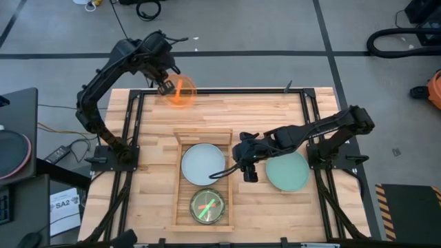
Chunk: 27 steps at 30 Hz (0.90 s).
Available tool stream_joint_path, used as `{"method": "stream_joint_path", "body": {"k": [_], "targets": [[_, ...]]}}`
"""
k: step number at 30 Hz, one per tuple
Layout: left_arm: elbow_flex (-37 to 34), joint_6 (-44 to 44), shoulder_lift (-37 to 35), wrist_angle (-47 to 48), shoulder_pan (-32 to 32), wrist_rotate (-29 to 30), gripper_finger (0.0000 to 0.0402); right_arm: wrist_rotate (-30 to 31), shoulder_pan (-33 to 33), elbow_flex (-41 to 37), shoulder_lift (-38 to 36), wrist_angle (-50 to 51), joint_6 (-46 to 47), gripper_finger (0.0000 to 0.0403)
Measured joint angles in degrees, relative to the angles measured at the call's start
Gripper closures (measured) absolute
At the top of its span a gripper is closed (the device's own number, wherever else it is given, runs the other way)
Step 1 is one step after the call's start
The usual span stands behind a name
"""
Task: Place and stack plates onto a shelf
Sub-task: Stack the small orange transparent plate on top of the small green transparent plate on the shelf
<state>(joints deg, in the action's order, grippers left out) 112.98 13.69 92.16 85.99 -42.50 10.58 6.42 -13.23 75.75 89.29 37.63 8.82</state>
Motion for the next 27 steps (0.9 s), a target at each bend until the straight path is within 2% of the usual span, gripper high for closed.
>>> {"method": "stream_joint_path", "body": {"k": [6, 15, 27], "targets": [[2.74, -0.23, 0.00, 0.00, 4.36, -3.20, 0.0399, 0.67, -0.12, 0.00, -1.77, 4.54, 0.61, 0.0208], [2.91, -4.61, 0.00, 0.16, 12.76, -9.13, 0.0399, 6.57, -0.52, 0.02, -6.61, 10.63, 0.65, 0.0208], [2.90, -15.31, 0.00, 0.52, 27.70, -15.82, 0.0399, 9.18, -0.55, 0.00, -11.27, 14.80, 0.65, 0.0208]]}}
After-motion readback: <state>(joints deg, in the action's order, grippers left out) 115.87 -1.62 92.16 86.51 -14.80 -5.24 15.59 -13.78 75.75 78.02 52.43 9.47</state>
